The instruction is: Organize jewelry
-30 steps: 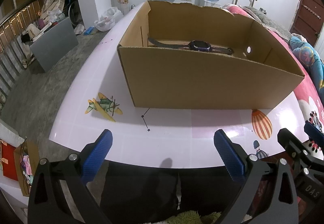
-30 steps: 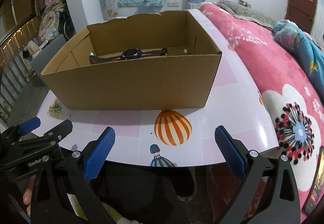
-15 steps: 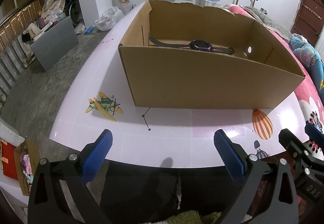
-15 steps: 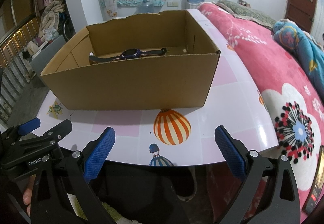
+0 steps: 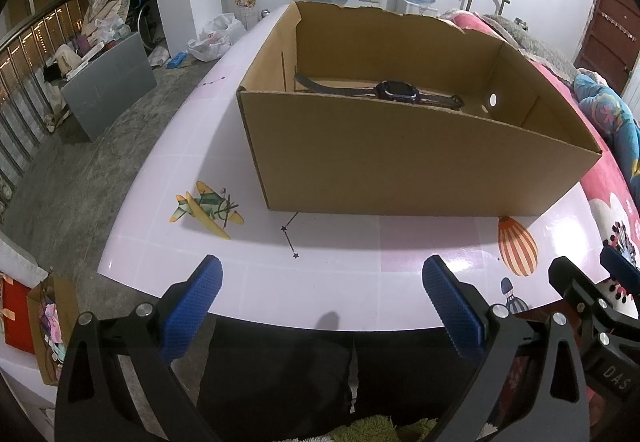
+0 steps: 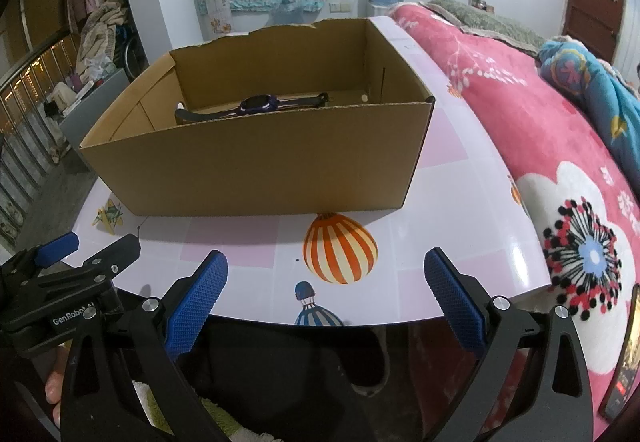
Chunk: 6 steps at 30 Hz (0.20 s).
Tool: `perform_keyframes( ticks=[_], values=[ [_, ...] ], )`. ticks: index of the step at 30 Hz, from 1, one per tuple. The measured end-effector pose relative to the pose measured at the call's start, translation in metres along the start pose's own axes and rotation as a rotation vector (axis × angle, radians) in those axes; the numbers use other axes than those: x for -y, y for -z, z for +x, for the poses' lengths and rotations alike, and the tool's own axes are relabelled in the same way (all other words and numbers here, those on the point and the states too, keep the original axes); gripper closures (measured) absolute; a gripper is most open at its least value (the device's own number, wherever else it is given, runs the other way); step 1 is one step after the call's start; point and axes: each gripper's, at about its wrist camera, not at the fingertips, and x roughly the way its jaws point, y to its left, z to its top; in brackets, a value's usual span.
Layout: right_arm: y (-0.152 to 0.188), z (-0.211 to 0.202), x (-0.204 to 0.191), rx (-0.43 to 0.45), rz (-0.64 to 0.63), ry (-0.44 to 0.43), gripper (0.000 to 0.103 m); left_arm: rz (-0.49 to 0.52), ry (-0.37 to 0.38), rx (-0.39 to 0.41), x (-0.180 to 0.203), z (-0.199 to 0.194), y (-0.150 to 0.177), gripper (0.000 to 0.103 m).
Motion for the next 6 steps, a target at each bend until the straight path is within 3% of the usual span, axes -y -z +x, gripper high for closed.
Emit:
perform_keyframes(
  ticks=[6],
  values=[
    [0.0008,-0.0005,0.0001,0.001,0.002,0.002,0.008,-0.029,0.004,-0.007,-0.0035,0.0004,-0.0009,0.005]
  ],
)
